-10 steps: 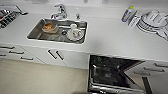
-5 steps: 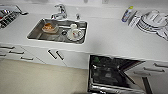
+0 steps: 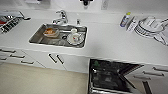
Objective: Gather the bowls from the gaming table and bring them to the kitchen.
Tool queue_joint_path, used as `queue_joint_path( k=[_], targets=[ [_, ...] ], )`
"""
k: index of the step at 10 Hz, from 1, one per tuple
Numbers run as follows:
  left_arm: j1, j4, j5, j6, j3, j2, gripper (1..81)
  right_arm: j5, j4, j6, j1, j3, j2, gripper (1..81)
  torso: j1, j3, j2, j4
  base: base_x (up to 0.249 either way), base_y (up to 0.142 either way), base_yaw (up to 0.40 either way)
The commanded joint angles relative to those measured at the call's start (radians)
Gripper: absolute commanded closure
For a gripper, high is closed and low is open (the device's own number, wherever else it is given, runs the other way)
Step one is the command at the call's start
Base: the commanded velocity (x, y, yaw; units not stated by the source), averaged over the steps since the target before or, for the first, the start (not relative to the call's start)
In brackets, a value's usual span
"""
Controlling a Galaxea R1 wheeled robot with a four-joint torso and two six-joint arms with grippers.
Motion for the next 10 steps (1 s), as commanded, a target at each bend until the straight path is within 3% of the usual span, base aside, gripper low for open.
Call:
queue_joint_path(
  k=[1, 10],
  targets=[
    [0.033, -0.009, 0.046, -0.003, 0.005, -0.007, 1.0, -0.030, -0.052, -0.007, -0.065, -0.105, 0.080, 1.0, 0.062, 0.000, -0.096, 0.000, 0.000, 0.000, 0.000],
    [0.033, -0.022, 0.046, -0.002, 0.005, -0.005, 1.0, -0.053, -0.057, 0.005, -0.048, -0.214, 0.224, 1.0, 0.254, 0.002, -0.403, 0.000, 0.000, 0.000, 0.000]
  ],
)
